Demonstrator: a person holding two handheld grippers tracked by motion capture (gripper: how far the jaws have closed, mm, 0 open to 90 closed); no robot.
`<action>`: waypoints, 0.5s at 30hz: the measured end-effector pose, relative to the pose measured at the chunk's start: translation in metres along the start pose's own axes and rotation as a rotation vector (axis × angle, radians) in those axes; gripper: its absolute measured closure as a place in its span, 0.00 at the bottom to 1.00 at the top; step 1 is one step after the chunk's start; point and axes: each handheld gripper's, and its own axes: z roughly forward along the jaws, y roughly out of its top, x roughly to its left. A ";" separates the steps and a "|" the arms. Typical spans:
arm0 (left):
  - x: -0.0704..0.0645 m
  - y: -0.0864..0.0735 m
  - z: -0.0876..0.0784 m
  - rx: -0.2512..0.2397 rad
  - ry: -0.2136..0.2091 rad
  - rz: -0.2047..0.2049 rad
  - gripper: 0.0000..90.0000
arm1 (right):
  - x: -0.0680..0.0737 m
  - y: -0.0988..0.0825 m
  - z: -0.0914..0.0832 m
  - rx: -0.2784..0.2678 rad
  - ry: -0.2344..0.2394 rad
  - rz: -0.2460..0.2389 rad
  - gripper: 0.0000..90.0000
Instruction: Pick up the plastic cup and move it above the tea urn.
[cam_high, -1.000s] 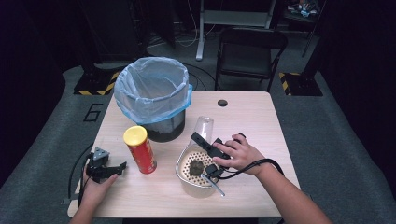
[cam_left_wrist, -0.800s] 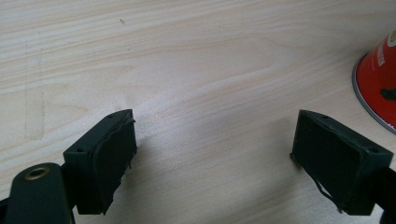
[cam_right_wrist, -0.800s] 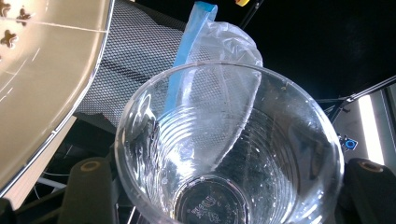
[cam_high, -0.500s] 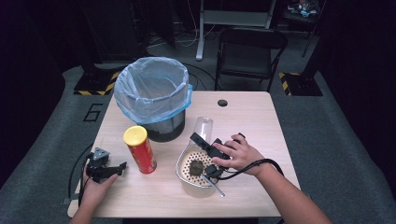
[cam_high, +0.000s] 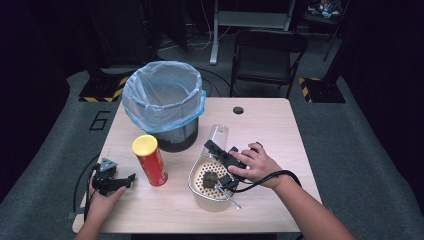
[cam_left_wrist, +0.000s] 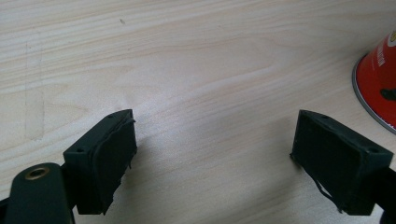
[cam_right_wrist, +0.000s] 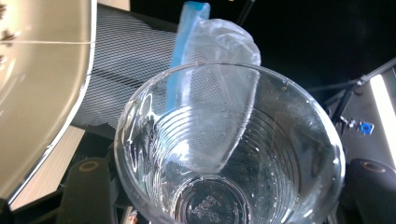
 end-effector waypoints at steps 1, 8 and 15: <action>0.000 0.000 0.000 0.000 0.000 0.000 0.15 | -0.001 0.000 0.000 0.005 -0.003 0.012 0.35; 0.000 0.000 0.000 0.000 0.000 0.000 0.15 | -0.012 -0.006 0.005 0.034 0.039 0.318 0.35; 0.000 0.000 0.000 0.000 0.000 0.000 0.15 | -0.025 -0.020 0.007 0.012 0.105 0.625 0.35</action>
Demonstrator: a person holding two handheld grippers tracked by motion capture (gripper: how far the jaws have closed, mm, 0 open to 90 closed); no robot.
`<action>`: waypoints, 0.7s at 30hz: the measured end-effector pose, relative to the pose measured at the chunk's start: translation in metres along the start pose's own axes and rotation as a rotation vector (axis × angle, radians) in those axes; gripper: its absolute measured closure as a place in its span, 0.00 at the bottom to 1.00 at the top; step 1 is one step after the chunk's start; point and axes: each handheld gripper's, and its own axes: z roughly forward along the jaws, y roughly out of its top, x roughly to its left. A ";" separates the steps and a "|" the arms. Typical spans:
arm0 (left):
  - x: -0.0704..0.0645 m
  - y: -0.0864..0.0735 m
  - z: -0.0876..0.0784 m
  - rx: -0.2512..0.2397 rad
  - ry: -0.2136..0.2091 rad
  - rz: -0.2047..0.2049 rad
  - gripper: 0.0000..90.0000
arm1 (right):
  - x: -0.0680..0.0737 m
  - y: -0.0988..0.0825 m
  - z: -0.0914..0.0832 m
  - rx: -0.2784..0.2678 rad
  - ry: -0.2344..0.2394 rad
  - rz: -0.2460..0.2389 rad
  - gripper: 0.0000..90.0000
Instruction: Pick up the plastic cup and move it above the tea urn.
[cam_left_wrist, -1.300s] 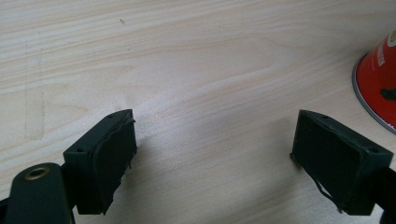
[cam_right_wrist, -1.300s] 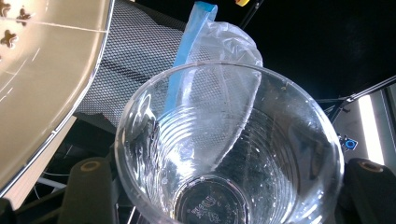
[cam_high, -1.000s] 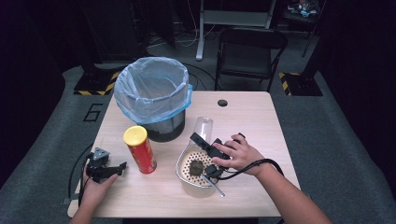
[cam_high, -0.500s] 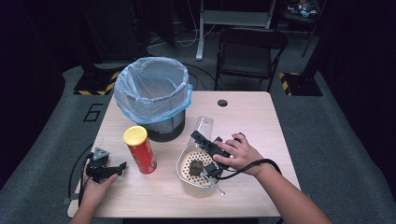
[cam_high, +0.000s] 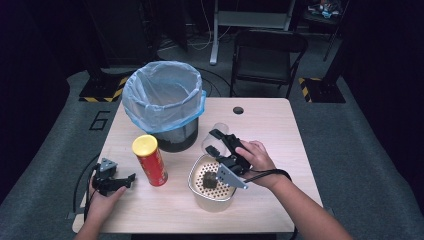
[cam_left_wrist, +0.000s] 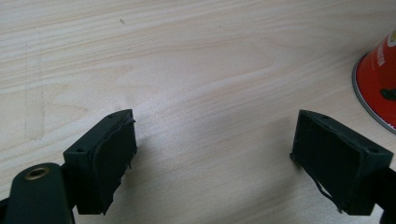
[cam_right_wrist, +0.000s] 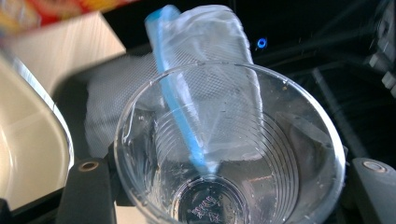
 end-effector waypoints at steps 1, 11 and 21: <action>0.000 0.000 0.000 0.000 0.000 0.000 0.15 | -0.003 -0.001 0.000 0.000 0.022 0.093 0.35; 0.000 0.000 0.000 0.000 0.000 0.000 0.15 | -0.031 -0.027 0.007 0.028 0.269 0.777 0.35; 0.000 0.000 0.000 0.000 0.000 0.000 0.15 | -0.033 -0.051 0.011 0.054 0.404 1.198 0.35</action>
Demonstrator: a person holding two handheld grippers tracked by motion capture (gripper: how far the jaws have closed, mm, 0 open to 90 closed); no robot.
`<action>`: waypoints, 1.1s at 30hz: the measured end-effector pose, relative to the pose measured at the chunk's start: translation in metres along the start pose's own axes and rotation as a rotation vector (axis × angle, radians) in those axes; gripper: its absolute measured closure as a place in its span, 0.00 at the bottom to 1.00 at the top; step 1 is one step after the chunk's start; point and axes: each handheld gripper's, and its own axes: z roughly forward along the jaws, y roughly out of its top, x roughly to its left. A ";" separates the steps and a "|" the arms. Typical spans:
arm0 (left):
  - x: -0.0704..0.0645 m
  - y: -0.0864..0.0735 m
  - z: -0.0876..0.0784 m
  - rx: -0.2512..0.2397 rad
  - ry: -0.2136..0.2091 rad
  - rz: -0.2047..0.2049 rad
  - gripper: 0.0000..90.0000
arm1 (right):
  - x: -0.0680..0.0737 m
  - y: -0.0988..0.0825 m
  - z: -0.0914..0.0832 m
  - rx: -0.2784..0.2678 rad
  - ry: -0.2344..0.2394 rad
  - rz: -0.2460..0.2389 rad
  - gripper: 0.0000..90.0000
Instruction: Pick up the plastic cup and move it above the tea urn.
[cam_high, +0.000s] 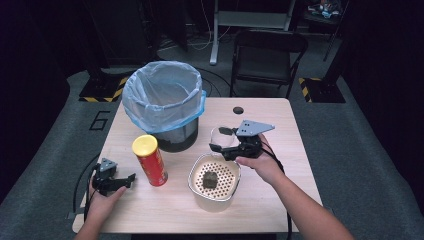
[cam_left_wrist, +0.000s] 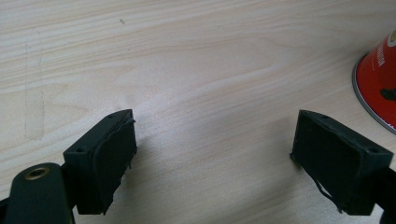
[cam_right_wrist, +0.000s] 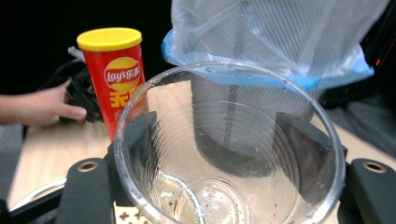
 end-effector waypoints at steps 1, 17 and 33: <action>0.000 0.000 0.000 0.000 0.000 0.000 0.15 | -0.002 0.000 -0.001 -0.005 0.011 0.022 0.35; 0.000 0.000 0.000 0.000 0.000 0.000 0.15 | -0.002 0.031 -0.014 -0.015 0.016 0.071 0.35; 0.000 0.000 0.000 -0.001 -0.003 -0.002 0.15 | 0.009 0.109 -0.010 -0.011 -0.006 0.037 0.36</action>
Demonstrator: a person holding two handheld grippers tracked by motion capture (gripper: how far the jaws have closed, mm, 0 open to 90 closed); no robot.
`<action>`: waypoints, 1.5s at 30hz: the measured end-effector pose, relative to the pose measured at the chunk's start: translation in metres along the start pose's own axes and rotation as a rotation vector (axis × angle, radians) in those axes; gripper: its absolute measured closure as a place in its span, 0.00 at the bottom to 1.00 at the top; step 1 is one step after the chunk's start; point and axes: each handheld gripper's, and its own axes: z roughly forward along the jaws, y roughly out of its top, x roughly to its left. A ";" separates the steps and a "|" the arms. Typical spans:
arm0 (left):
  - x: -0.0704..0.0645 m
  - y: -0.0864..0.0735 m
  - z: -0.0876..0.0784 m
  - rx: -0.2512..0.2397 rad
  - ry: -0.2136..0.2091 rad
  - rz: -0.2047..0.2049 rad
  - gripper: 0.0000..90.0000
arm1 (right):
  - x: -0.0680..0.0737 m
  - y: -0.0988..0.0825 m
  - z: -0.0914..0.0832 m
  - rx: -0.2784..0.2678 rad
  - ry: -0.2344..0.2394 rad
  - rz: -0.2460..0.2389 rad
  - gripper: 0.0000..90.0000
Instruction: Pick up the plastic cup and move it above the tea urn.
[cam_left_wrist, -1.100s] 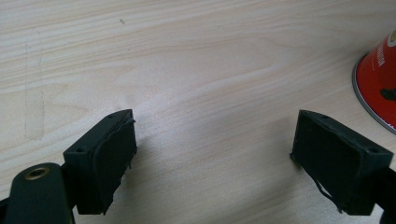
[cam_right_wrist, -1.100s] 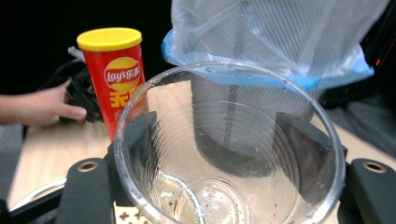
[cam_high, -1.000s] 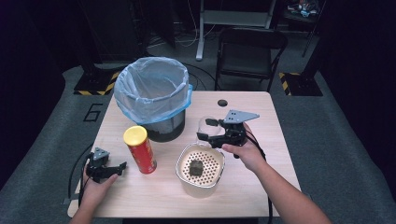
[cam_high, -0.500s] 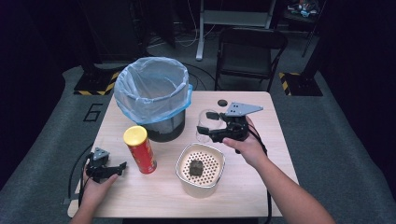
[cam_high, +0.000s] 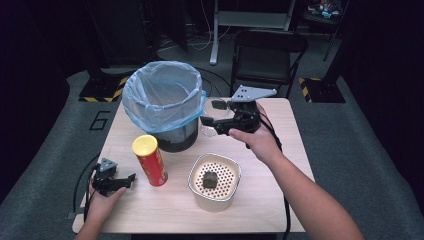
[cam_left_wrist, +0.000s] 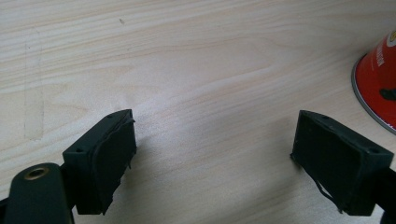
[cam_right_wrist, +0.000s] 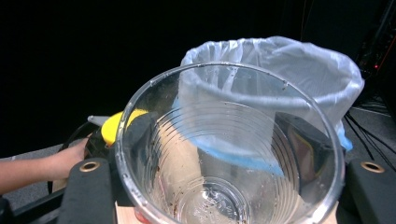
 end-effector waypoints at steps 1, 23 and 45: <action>0.000 0.000 0.000 -0.002 -0.002 -0.001 0.15 | 0.000 0.004 0.000 -0.002 -0.002 -0.005 0.36; -0.001 0.000 0.000 -0.002 -0.002 0.002 0.15 | -0.002 0.056 0.027 0.022 -0.020 0.001 0.36; 0.000 0.000 -0.001 0.014 -0.008 0.008 0.15 | -0.012 0.105 0.130 0.041 -0.131 -0.031 0.34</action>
